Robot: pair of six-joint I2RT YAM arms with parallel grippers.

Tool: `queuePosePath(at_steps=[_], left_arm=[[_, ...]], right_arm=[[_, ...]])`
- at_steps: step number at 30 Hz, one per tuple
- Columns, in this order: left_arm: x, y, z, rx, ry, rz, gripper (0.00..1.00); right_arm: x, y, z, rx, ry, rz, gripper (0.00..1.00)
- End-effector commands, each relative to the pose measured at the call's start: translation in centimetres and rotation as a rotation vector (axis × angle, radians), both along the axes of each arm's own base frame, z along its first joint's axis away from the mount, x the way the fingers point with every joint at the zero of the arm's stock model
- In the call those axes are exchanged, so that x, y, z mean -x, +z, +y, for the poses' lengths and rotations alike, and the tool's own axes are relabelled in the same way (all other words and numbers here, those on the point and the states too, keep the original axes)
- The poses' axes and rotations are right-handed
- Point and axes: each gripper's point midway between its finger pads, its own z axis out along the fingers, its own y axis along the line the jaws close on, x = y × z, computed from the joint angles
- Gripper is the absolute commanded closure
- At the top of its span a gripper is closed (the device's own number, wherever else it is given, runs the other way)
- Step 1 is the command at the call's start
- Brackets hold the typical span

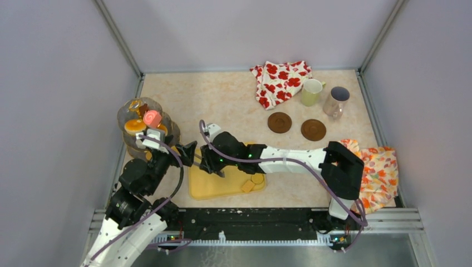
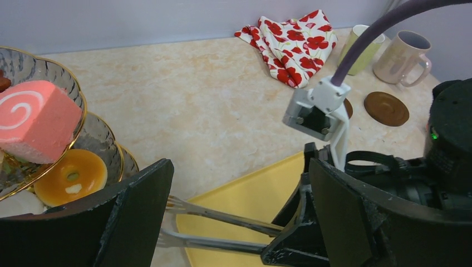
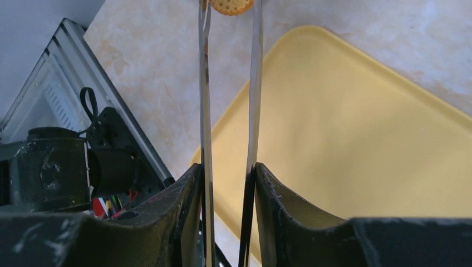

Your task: Serve the afternoon tea

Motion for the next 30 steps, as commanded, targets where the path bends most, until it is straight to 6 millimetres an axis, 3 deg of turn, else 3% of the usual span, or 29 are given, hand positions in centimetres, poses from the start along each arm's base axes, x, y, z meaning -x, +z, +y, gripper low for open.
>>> queuePosePath(at_steps=[1,10,23,30], left_arm=[[-0.1,1.2,0.1,0.024,0.005,-0.047,0.01],[0.1,1.4,0.2,0.03,0.004,-0.057,0.01],[0.2,1.5,0.2,0.035,0.001,-0.059,0.01],[0.2,1.5,0.4,0.034,0.014,-0.056,0.01]], right_arm=[[-0.5,3.3,3.8,-0.108,0.037,-0.045,0.64],[-0.6,3.5,6.7,-0.113,0.074,-0.045,0.64],[-1.8,0.6,8.7,-0.04,0.062,-0.028,0.63],[-2.0,1.7,9.2,-0.051,0.058,-0.031,0.58]])
